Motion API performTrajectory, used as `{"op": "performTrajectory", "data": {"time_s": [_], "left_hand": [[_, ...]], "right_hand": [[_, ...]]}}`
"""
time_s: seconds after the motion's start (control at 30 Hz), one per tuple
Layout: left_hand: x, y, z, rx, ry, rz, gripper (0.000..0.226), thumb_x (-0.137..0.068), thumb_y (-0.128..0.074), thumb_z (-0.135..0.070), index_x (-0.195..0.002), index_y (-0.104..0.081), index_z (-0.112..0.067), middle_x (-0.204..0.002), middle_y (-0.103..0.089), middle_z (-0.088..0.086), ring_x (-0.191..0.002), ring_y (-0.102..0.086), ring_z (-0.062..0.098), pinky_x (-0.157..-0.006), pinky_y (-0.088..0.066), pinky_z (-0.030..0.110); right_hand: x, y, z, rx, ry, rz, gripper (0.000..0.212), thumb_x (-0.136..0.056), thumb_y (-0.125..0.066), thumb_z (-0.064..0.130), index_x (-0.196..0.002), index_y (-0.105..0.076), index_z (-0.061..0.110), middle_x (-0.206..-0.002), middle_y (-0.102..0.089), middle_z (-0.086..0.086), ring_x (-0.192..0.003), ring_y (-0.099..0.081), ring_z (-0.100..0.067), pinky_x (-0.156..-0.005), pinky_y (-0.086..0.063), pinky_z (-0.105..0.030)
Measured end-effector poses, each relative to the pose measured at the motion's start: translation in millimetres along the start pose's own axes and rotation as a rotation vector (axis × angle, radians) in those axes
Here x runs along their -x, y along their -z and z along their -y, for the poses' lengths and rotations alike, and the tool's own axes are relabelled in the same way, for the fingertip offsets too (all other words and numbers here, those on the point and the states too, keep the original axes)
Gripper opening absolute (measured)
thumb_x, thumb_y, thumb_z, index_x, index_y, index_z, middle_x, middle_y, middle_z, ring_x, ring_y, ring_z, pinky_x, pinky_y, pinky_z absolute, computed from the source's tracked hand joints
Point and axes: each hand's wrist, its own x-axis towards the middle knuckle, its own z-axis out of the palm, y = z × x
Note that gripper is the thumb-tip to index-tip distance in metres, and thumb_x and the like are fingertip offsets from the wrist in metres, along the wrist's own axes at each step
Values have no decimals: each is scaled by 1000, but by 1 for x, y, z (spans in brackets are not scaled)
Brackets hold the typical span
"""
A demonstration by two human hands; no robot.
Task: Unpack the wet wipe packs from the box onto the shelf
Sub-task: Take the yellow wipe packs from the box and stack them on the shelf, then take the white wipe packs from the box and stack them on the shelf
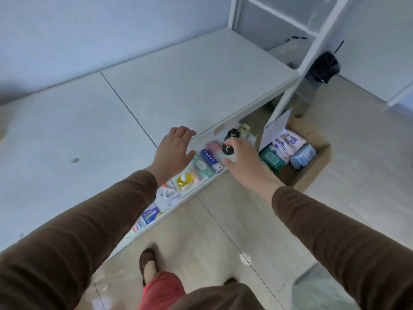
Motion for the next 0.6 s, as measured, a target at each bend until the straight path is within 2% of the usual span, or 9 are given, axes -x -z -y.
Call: {"op": "performTrajectory", "data": {"time_s": [0.2, 0.33, 0.6], "left_hand": [[-46, -80, -111, 17, -43, 139, 49, -84, -67, -28, -130, -55, -16, -130, -55, 4, -120, -47, 28, -94, -48, 42], [-93, -138, -147, 23, -39, 232, 52, -86, -66, -32, -134, -53, -17, -128, -55, 3, -120, -47, 29, -97, -45, 41], [-216, -252, -206, 89, 10, 424, 51, -88, -63, -30, -136, -50, -17, -130, -53, 4, -121, -46, 27, -97, -45, 42]], "right_hand": [[26, 40, -132, 17, -159, 66, 45, -90, -60, 27, -133, -48, 20, -129, -53, -4, -120, -49, -25, -97, -44, -42], [14, 43, -209, 14, -256, 111, 43, -90, -62, 25, -130, -48, 18, -127, -53, -5, -119, -49, -26, -94, -46, -41], [-43, 47, -369, -91, -472, 249, 48, -93, -63, 28, -137, -44, 21, -137, -51, -2, -127, -47, -22, -102, -45, -38]]}}
